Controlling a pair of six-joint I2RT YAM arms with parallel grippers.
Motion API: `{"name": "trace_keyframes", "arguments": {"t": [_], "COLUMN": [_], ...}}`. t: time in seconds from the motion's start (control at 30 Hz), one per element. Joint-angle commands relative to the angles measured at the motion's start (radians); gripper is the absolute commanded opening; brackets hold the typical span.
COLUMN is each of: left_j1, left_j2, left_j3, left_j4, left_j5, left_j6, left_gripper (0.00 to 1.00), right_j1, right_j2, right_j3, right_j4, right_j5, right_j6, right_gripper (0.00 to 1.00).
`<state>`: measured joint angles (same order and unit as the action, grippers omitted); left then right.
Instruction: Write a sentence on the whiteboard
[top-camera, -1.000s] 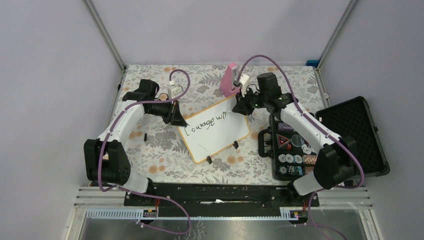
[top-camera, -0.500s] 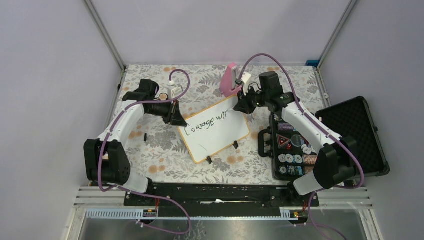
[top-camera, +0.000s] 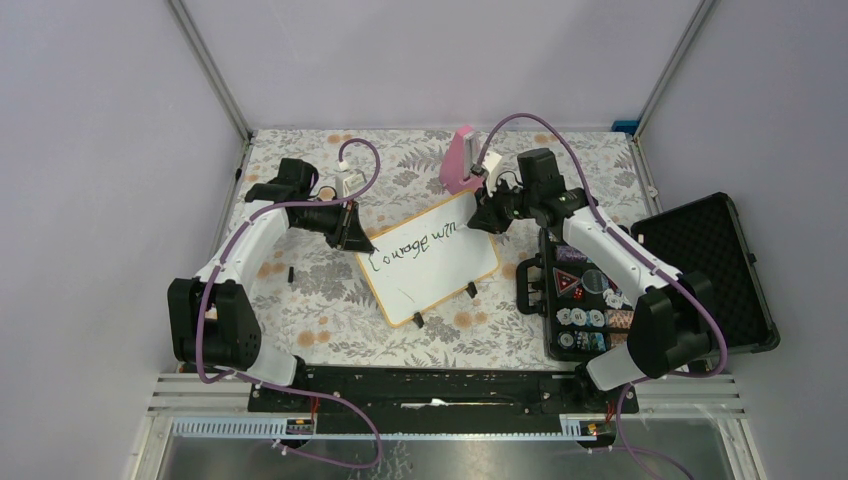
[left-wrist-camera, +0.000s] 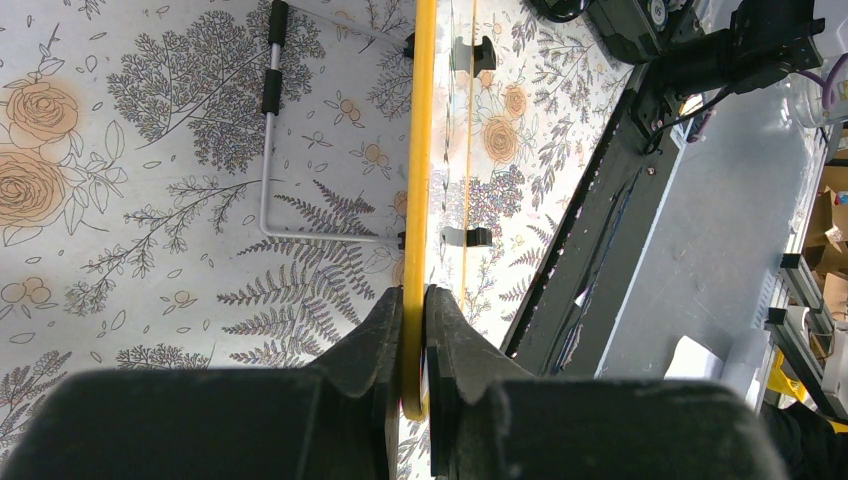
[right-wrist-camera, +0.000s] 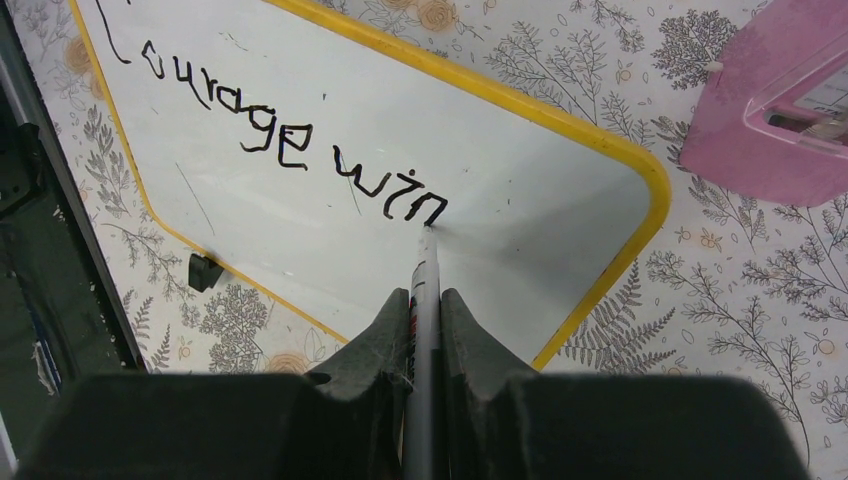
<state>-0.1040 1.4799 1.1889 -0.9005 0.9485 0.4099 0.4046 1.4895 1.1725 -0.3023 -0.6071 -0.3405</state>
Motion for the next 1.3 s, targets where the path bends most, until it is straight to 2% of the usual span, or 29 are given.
{"name": "trace_keyframes", "arguments": {"t": [0.0,0.3,0.9,1.27], "left_j1": [-0.005,-0.005,-0.005,-0.006], "left_j2": [-0.002,-0.007,-0.003,-0.006], "left_j3": [-0.009,-0.012,-0.006,-0.009], "left_j4": [0.048,0.048,0.048,0.048], "left_j5": [-0.099,-0.097,-0.093,-0.097], "left_j6": [0.038,0.041,0.040,0.041], "left_gripper": [0.00,0.00,0.00,0.00], "right_j1": [-0.009,-0.034,-0.046,-0.046], "right_j2": [-0.025,-0.075,-0.026,0.001], "right_j3": [-0.007,0.006,0.032,0.055], "right_j4": [0.014,-0.029,0.030,0.052], "right_j5": [-0.007,-0.061,0.040,0.017], "right_j6": [-0.015,-0.003,0.014,0.033], "right_gripper": [0.00,0.00,0.00,0.00]}}
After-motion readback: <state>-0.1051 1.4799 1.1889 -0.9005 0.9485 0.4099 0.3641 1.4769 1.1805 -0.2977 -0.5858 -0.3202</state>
